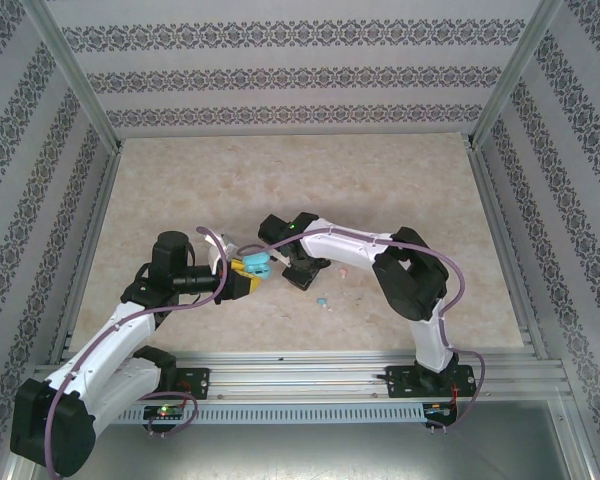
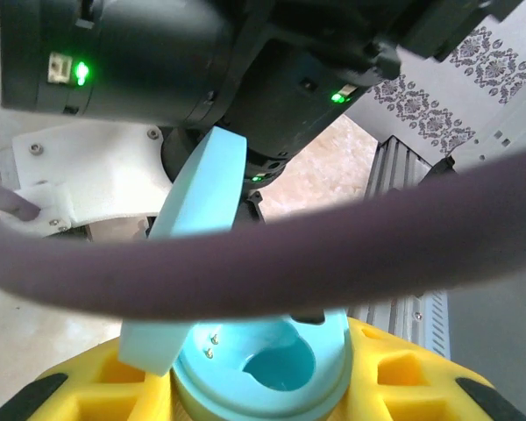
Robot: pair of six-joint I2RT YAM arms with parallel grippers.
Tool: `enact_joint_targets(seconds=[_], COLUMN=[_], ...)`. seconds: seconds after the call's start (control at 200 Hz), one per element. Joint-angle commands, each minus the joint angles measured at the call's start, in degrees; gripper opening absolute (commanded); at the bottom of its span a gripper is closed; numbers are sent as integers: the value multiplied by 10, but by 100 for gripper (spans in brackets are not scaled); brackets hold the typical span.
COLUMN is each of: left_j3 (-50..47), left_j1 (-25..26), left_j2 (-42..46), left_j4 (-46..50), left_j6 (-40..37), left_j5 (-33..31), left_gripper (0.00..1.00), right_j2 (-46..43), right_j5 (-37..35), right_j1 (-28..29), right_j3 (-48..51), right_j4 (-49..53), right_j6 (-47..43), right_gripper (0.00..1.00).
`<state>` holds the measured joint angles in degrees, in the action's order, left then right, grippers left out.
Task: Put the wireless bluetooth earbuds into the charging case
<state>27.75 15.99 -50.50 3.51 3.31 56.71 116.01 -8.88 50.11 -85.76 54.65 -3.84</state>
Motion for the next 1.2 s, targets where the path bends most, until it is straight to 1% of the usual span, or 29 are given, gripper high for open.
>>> enact_joint_targets(seconds=[0.0, 0.185, 0.505, 0.724, 0.889, 1.069, 1.194], left_j3=[-8, -8, -9, -9, -9, -9, -10], left_j1=[-9, -8, -8, -9, -8, -8, -8], left_j2=[10, 9, 11, 10, 10, 7, 7], left_j4=[-16, -17, -16, -18, -20, -26, -33], left_j6=[-1, -1, 0, 1, 1, 4, 8], left_j5=[12, 12, 12, 13, 13, 15, 17], left_gripper=[0, 0, 0, 0, 0, 0, 0], right_j2=[6, 16, 37, 42, 39, 20, -9], right_j5=[-26, -28, -26, -21, -9, 19, 55], right_j1=[-1, -1, -4, -9, -16, -33, -50], right_j3=[-11, -11, -15, -16, -18, -9, 10], right_j4=[20, 15, 11, 10, 9, 3, -14], right_j6=[-27, -37, -47, -48, -39, -8, 26], right_gripper=[43, 43, 39, 32, 24, 18, 17])
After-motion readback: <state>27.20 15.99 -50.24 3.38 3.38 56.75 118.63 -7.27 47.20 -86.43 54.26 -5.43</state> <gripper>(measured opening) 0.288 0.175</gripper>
